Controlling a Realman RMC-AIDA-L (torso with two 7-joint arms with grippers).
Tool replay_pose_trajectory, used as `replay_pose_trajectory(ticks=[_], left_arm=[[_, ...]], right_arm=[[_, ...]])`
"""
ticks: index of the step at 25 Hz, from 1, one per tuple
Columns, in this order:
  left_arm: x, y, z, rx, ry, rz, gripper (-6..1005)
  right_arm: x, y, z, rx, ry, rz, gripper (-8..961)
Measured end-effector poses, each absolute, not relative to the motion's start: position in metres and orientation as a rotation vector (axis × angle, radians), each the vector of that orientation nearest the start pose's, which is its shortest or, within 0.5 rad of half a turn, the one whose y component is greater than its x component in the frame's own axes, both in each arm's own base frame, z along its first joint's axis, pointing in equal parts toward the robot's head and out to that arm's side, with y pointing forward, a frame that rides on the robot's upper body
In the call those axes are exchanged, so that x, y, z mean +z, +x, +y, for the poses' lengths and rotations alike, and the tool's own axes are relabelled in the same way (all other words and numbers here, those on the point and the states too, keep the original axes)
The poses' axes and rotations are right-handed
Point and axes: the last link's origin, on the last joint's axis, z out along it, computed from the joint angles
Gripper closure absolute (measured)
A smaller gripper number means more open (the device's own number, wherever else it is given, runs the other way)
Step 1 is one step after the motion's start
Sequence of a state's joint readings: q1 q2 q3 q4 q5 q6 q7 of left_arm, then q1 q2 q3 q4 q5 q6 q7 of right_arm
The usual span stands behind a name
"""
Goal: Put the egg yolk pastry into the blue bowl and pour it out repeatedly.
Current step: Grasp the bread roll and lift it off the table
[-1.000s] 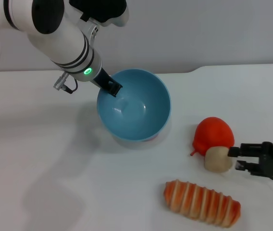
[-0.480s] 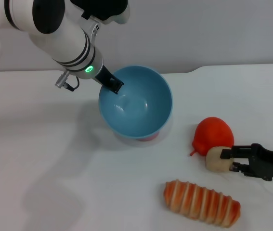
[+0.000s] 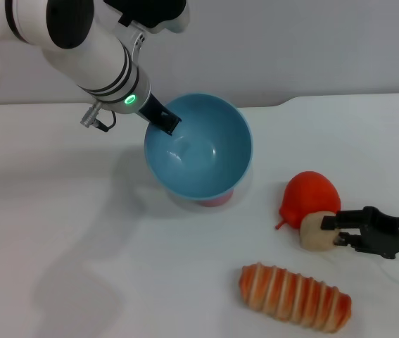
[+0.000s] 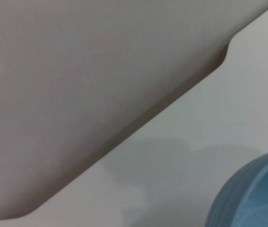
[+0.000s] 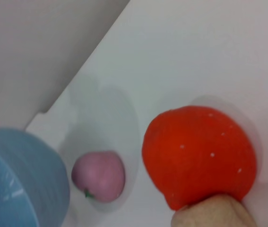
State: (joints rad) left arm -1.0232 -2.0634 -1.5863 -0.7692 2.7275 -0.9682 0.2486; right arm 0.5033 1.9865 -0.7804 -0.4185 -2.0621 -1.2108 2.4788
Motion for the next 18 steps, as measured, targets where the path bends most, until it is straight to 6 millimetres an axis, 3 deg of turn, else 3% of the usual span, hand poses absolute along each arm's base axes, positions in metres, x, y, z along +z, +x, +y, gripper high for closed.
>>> replay_pose_trajectory(ticks=[5,10,18], left_arm=[[-0.056,-0.129,0.454,0.391,-2.301,-0.788,999],[-0.056,-0.128,0.455,0.386,-2.3,-0.785,999],[-0.056,-0.129,0.455,0.382,-2.298,-0.786,999]], right_arm=[[-0.018,0.336,0.327,0.534,-1.885,2.168,511],[-0.018,0.333,0.328,0.536,-1.915,2.149,712],[-0.01,0.319,0.331,0.644,-2.007,2.096,786]])
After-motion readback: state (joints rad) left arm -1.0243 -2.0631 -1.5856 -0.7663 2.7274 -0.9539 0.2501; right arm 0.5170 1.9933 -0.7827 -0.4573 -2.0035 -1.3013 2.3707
